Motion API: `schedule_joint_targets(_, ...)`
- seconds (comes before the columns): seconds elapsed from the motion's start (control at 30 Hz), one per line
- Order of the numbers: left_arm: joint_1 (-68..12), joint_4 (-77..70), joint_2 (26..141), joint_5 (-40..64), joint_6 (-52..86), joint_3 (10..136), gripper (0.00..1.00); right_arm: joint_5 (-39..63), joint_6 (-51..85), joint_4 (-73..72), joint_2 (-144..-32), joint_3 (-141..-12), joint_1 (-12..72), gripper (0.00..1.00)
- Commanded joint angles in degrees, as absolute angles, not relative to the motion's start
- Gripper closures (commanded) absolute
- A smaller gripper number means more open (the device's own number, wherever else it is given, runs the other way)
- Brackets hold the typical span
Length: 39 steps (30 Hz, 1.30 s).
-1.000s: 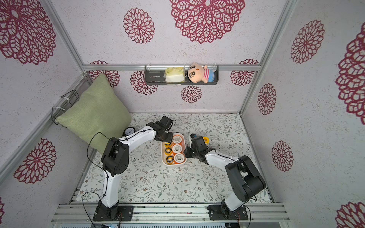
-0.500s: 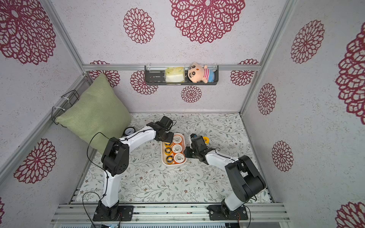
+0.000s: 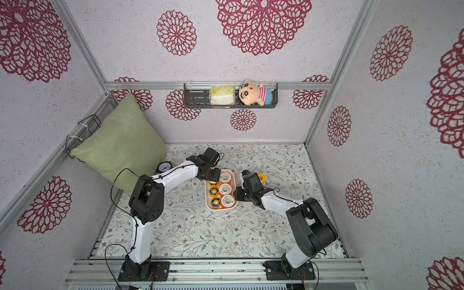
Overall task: Put the sealing tape into the storage box
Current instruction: Place the sealing tape in the storage box.
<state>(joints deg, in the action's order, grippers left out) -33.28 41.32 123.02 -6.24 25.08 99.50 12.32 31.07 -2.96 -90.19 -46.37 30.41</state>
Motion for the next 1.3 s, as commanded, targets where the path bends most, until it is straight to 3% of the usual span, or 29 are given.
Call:
schedule_joint_targets(0.0, -33.9, 41.5, 121.6, -5.8, 24.8, 98.9, 0.38, 13.1, 30.3, -2.5, -88.9, -46.3, 30.2, 0.79)
schedule_joint_targets(0.1, -33.9, 41.4, 121.6, -5.8, 24.8, 98.6, 0.38, 13.1, 30.2, -2.5, -89.0, -46.4, 30.1, 0.79)
schedule_joint_targets(0.4, -33.9, 41.4, 121.8, -6.8, 24.3, 98.8, 0.26, 13.1, 30.1, -2.5, -89.1, -46.7, 30.1, 0.79)
schedule_joint_targets(0.7, -34.0, 42.0, 117.5, -8.4, 24.8, 97.9, 0.27, 11.5, 29.7, -2.5, -86.4, -46.5, 30.1, 0.79)
schedule_joint_targets(0.97, -33.3, 34.3, 102.0, -9.0, 26.3, 86.7, 0.28, 5.8, 27.4, -0.1, -79.3, -45.5, 28.4, 0.76)
schedule_joint_targets(1.27, -26.0, 25.9, 84.5, -5.5, 32.0, 67.2, 0.28, 3.0, 23.6, 4.8, -76.6, -44.2, 20.3, 0.73)
